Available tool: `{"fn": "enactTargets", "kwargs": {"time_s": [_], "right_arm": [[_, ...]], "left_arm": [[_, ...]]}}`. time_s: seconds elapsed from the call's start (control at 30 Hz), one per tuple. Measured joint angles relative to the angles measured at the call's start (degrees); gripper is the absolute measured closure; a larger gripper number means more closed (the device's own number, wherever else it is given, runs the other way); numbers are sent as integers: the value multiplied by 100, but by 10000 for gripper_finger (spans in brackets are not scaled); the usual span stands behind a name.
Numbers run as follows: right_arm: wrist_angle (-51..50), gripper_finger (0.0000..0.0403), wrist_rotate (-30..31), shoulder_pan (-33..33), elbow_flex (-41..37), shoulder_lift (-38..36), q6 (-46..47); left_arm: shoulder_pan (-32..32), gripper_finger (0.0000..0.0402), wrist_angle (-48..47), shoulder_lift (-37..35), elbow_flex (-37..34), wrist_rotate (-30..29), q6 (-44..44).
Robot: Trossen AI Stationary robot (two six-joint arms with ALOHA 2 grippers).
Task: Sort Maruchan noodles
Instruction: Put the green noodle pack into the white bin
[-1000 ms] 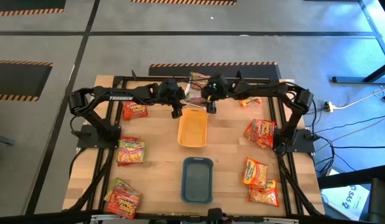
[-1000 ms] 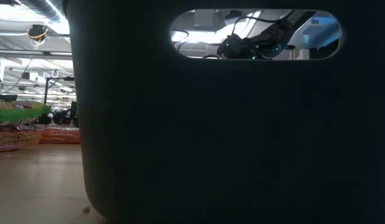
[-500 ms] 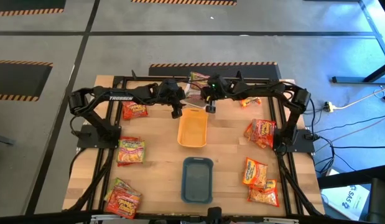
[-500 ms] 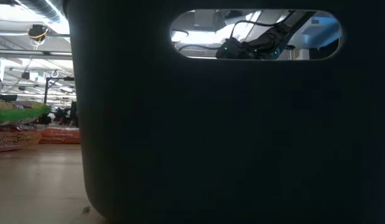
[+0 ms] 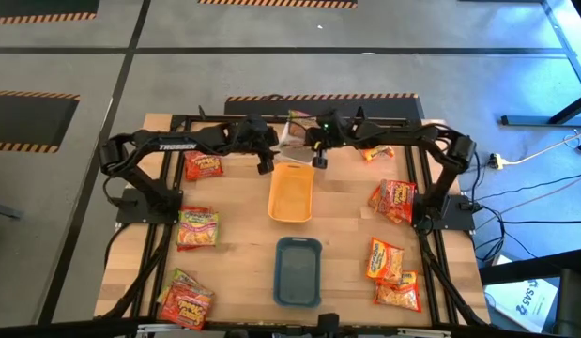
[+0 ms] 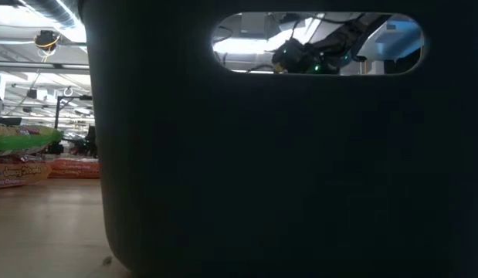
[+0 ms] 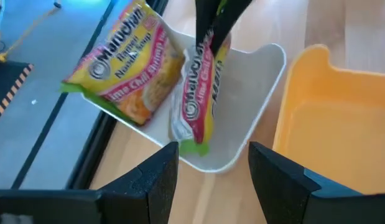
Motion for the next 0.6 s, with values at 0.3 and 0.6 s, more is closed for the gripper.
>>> {"fn": "enactTargets", "kwargs": {"time_s": [0.3,0.6], "right_arm": [[40,399,-297,-403,0,-449,877],[146,399,-2204,-1323,0,-156,2404]], "left_arm": [[225,214,105,60,7,377,38],[268,214,473,185,18,800,21]]}}
